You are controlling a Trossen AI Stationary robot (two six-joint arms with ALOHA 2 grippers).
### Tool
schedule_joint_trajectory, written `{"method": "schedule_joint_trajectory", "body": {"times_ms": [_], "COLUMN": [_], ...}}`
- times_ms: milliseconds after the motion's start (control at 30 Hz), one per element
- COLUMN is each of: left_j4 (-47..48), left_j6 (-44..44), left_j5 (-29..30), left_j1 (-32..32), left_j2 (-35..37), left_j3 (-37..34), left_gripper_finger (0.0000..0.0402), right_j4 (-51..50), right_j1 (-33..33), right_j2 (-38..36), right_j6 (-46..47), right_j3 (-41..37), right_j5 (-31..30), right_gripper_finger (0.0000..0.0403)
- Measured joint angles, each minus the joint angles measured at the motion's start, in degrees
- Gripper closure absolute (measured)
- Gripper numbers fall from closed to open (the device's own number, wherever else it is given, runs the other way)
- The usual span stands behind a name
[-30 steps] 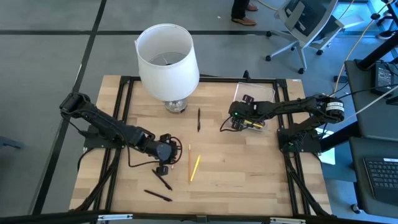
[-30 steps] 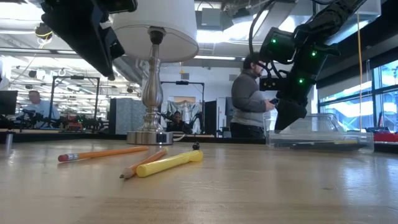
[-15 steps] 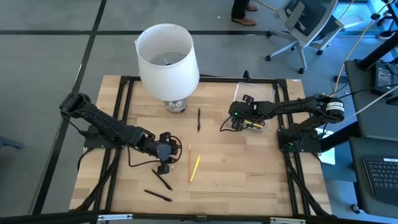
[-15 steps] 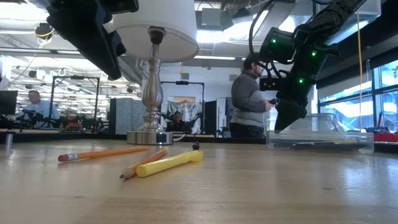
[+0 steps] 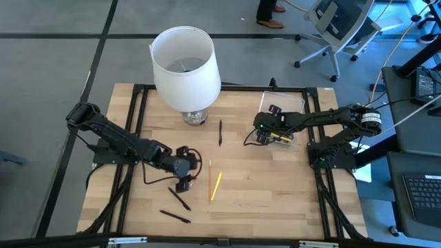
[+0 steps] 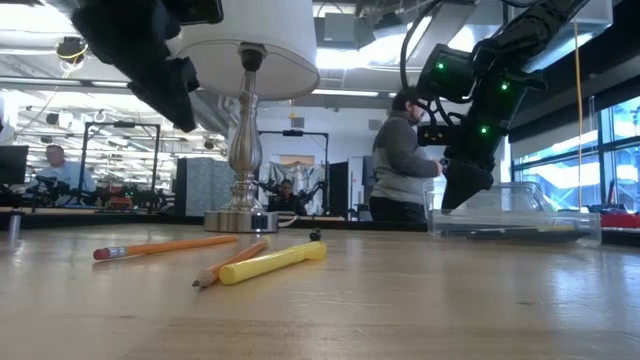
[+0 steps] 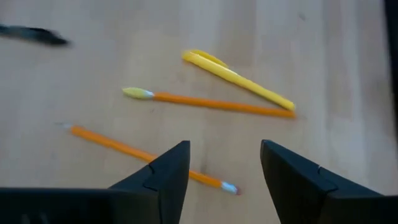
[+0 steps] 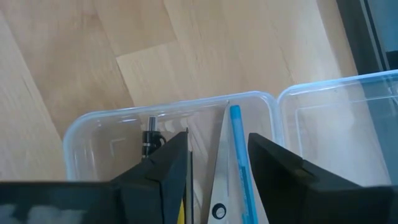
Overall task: Pick & place school supplies into a supply box
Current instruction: Put the black pen into the transparent supply box
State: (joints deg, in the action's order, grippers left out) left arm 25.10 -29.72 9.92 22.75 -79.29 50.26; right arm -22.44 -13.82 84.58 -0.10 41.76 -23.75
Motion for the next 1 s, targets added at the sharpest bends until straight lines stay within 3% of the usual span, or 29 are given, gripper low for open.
{"method": "schedule_joint_trajectory", "body": {"times_ms": [267,433,667,1000], "left_j4": [0.3,0.4,0.4,-0.2], "left_j6": [12.2,12.3,10.5,9.5], "left_j5": [-2.7,-3.0,-8.5,-10.0], "left_j1": [3.8,6.8,9.5,12.6], "left_j2": [-2.2,-5.6,-10.2,-16.7], "left_j3": [-0.2,-0.2,-0.2,-0.2], "left_gripper_finger": [0.0226,0.0234,0.0243,0.0259], "right_j4": [0.6,0.6,0.6,0.6], "right_j1": [0.0,0.0,0.0,0.0], "right_j2": [0.0,0.0,0.0,0.0], "right_j6": [0.1,2.9,3.0,2.8], "right_j3": [0.0,0.0,0.0,0.0], "right_j5": [0.1,1.2,1.4,1.4], "right_gripper_finger": [0.0231,0.0231,0.0231,0.0231]}}
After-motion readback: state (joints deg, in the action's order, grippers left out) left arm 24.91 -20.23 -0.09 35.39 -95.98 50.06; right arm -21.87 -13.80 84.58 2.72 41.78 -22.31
